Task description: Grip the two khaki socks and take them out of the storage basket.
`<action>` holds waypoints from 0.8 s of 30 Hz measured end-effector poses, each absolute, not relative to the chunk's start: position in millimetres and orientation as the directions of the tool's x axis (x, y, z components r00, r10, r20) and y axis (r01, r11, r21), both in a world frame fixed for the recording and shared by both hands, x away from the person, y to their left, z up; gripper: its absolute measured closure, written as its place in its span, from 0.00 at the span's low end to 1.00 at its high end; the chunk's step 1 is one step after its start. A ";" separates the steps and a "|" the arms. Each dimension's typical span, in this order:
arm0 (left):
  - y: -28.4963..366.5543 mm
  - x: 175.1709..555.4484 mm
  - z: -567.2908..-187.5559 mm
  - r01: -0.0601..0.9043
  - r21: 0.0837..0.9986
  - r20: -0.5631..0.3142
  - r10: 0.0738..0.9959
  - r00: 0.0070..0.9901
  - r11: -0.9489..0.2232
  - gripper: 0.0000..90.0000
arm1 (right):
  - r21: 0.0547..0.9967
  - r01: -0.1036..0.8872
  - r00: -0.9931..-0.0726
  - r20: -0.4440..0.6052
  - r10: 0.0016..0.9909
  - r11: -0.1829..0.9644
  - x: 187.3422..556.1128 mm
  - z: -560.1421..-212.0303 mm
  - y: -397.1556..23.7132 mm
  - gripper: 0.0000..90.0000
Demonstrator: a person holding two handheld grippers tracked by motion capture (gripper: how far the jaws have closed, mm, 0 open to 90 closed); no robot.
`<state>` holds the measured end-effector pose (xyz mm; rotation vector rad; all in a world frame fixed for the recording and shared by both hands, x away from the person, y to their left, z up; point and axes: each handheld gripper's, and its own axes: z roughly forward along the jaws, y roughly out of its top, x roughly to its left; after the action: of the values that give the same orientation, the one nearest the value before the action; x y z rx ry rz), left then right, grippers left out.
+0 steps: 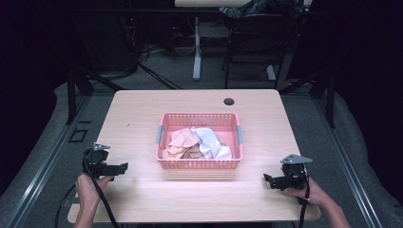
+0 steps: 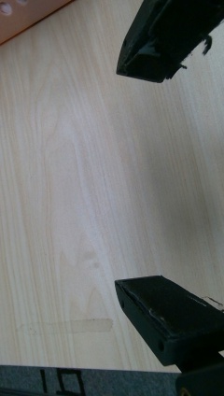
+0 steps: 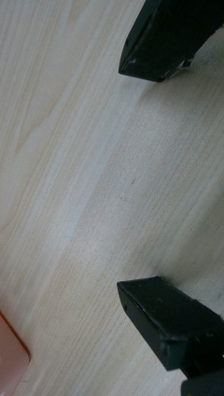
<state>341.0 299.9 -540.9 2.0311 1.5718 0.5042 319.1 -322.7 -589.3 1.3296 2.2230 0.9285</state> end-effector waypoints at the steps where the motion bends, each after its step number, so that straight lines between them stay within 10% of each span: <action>1: 299.7 341.3 -541.5 0.773 0.603 -0.022 0.964 0.264 -0.198 0.01 | 0.708 0.623 -0.476 0.006 0.880 0.332 319.1 -589.3 -322.8 0.00; 24: 279.5 348.6 -531.6 0.747 0.612 -0.010 0.942 0.335 -0.259 0.00 | 0.709 0.623 -0.477 0.007 0.879 0.332 319.2 -589.3 -322.7 0.00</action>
<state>348.6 279.5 -531.6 2.0840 1.4761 0.4935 319.2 -322.7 -589.3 1.3283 2.2241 0.9297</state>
